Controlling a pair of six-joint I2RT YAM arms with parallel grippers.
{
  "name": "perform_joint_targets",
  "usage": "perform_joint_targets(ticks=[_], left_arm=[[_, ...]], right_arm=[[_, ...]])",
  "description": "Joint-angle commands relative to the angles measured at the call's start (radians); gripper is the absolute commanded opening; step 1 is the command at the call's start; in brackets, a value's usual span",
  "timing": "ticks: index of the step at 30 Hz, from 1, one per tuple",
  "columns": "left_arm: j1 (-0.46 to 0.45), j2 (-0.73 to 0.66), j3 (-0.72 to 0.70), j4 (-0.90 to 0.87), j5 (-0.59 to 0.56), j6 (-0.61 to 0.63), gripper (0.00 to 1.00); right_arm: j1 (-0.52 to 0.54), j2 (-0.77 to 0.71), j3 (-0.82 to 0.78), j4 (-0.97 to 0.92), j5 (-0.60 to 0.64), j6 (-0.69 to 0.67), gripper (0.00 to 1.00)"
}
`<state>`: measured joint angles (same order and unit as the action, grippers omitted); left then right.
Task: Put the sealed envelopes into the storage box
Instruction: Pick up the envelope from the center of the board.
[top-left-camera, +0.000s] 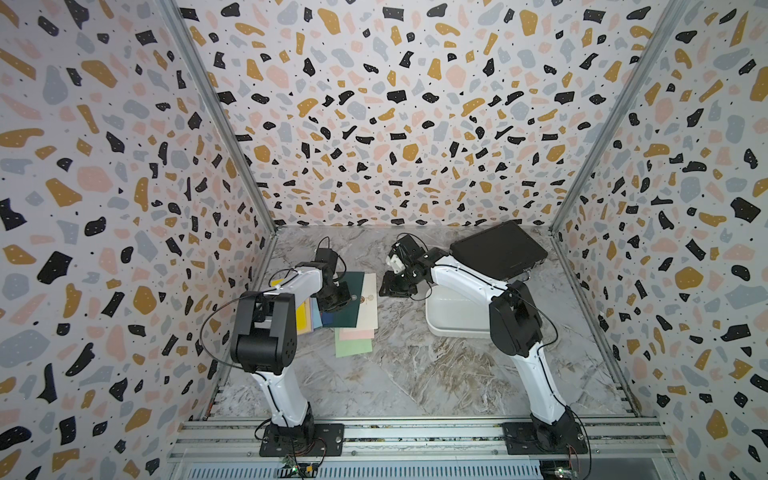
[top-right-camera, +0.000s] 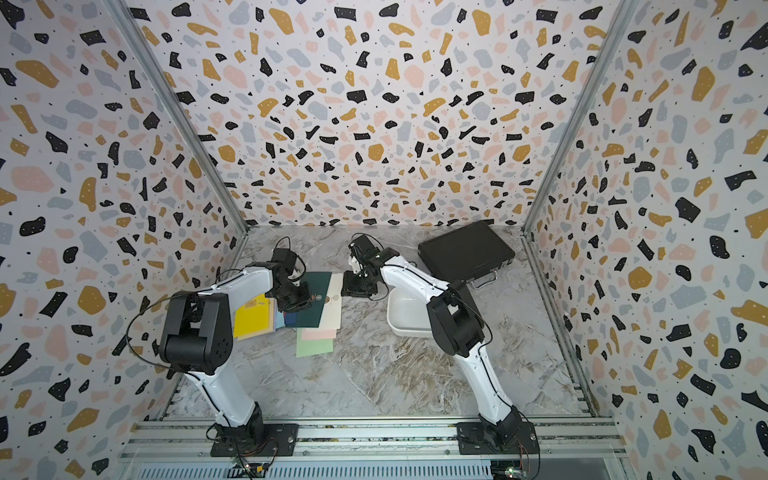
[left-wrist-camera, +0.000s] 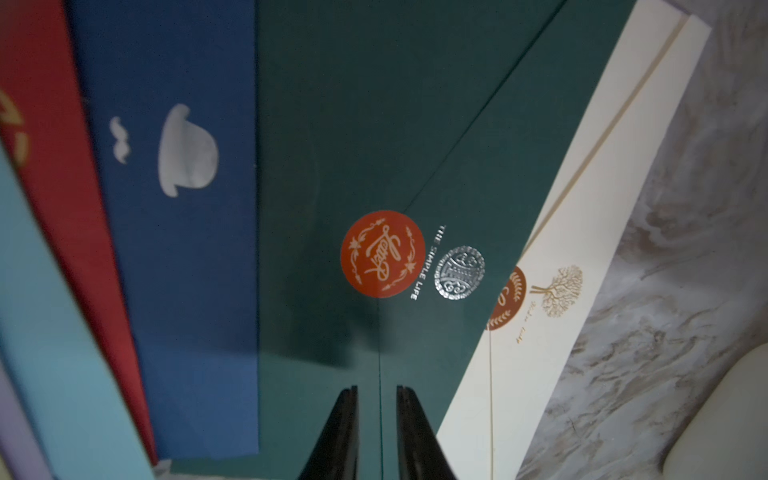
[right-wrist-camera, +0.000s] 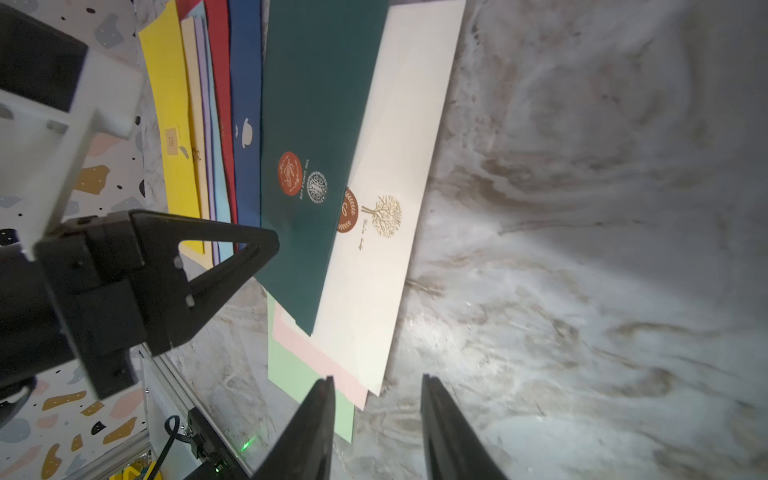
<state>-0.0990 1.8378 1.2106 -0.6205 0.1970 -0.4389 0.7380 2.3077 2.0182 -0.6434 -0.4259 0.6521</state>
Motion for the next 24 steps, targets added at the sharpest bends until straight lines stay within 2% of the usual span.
perform_joint_targets(ticks=[1, 12, 24], left_arm=[[-0.004, 0.005, 0.002, 0.026, -0.008, -0.013, 0.21], [-0.003, 0.029, -0.031, 0.045, -0.008, -0.02, 0.19], [-0.004, 0.044, -0.072, 0.065, -0.001, -0.025, 0.17]], right_arm=[[0.0, 0.036, 0.072, -0.032, -0.036, 0.031, 0.4], [0.004, 0.181, 0.156, -0.028, -0.099, 0.053, 0.41], [0.009, 0.226, 0.163, 0.063, -0.197, 0.122, 0.38]])
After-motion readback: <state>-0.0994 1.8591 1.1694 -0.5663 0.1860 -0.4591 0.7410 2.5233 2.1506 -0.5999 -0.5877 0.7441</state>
